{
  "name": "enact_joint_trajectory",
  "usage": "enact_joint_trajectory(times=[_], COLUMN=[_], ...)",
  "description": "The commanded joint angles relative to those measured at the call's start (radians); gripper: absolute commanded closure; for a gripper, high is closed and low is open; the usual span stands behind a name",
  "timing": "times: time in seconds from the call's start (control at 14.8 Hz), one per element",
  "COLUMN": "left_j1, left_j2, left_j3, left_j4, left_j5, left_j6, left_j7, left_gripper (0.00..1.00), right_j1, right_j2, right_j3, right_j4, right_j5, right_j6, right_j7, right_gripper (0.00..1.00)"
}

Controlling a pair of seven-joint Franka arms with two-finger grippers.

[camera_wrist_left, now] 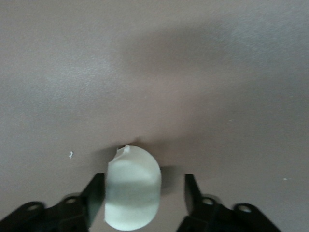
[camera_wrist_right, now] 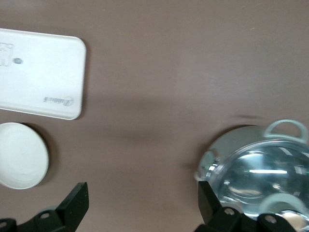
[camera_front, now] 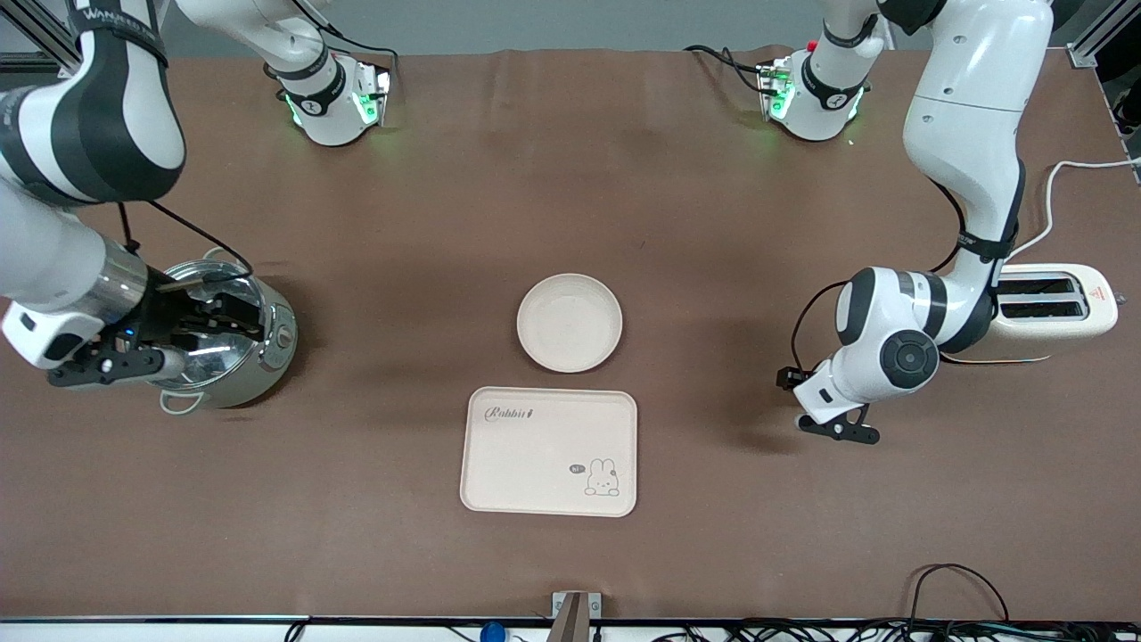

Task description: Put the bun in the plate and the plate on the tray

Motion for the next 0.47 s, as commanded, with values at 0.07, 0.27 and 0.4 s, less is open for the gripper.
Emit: enact_joint_trajectory(times=[0.07, 0.27, 0.4], left_j1=[0.001, -0.005, -0.008], left_j2=[-0.016, -0.025, -0.051], left_j3=[0.000, -0.002, -0.043], left_j4=[-0.013, -0.014, -0.004], left_j5=[0.020, 0.020, 0.020], left_j6=[0.009, -0.003, -0.025], left_j7=[0.010, 0.014, 0.010], left_gripper=[0.64, 0.84, 0.87], right_j1=[0.009, 0.059, 0.079], right_j2=[0.046, 0.082, 0.097], right_j3=[-0.004, -0.004, -0.003], right_j4=[0.020, 0.021, 0.021], right_j5=[0.042, 0.044, 0.067], right_j6=[0.053, 0.058, 0.058], right_j7=[-0.004, -0.004, -0.001], right_gripper=[0.00, 0.00, 0.00])
